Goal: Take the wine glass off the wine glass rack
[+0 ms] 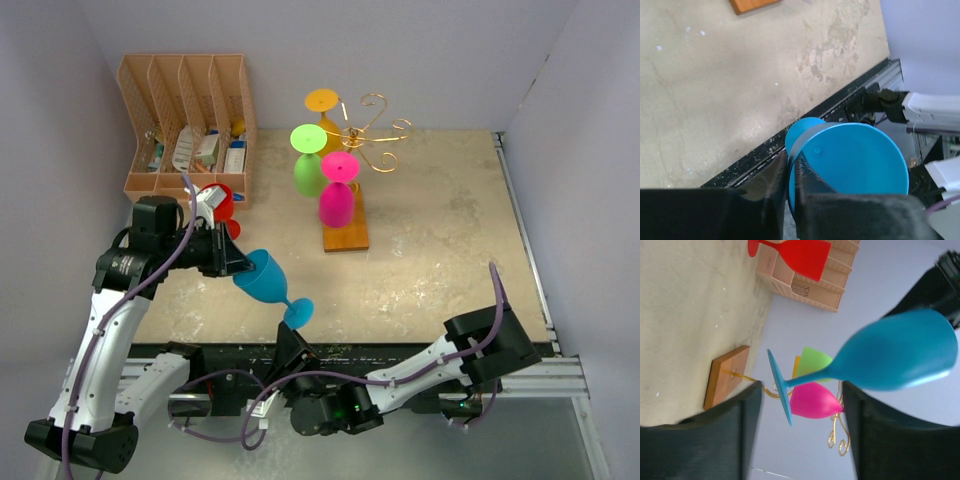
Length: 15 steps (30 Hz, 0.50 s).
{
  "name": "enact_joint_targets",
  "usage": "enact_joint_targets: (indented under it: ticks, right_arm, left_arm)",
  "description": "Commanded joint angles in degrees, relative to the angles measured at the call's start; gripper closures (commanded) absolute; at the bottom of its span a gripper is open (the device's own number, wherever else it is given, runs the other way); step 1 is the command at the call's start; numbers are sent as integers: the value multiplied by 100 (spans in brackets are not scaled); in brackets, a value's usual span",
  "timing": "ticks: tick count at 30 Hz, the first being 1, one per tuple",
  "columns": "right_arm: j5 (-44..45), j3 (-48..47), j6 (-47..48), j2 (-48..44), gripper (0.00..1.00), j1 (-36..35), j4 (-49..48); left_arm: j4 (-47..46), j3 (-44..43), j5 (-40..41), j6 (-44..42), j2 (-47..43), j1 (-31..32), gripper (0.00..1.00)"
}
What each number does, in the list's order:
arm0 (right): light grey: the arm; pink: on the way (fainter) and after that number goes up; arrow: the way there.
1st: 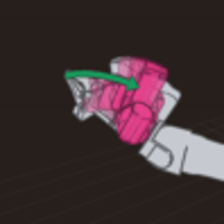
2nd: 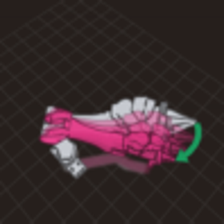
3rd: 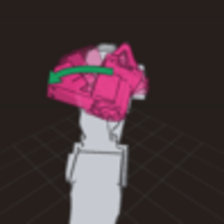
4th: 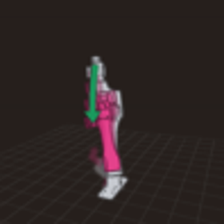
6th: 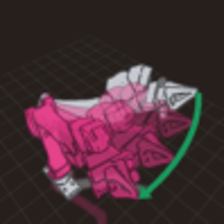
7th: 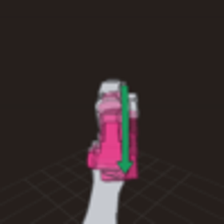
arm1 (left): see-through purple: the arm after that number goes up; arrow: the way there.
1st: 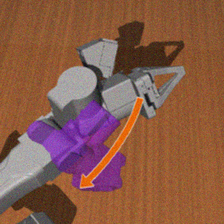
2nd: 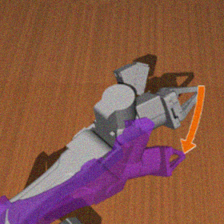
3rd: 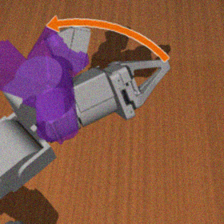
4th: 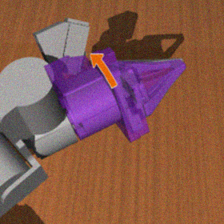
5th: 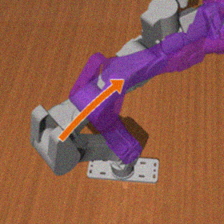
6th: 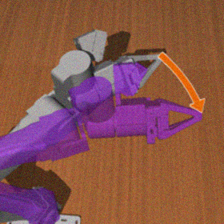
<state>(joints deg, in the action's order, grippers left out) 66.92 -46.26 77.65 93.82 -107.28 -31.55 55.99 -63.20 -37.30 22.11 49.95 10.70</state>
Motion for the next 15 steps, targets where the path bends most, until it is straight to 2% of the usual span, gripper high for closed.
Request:
enact_joint_targets:
  ticks: [1, 4, 9, 12, 15]
  right_arm:
    - [207, -156, -382, -336, 17, -39, 43]
    - [180, -147, -573, -466, 12, -119, 347]
    - [138, -94, -765, -693, 5, -163, 590]
    - [145, -131, -790, -769, 5, -169, 604]
    - [155, -126, -864, -871, 4, -177, 688]
  left_arm:
    - [-173, -501, 934, 197, -120, 38, 100]
    - [-71, -715, 1753, 215, -158, 38, 100]
    - [248, -1119, 4022, 271, -111, 38, 100]
    - [239, -1285, 5208, 388, 13, 35, 100]
    - [61, -1469, 5985, 367, 145, 24, 100]
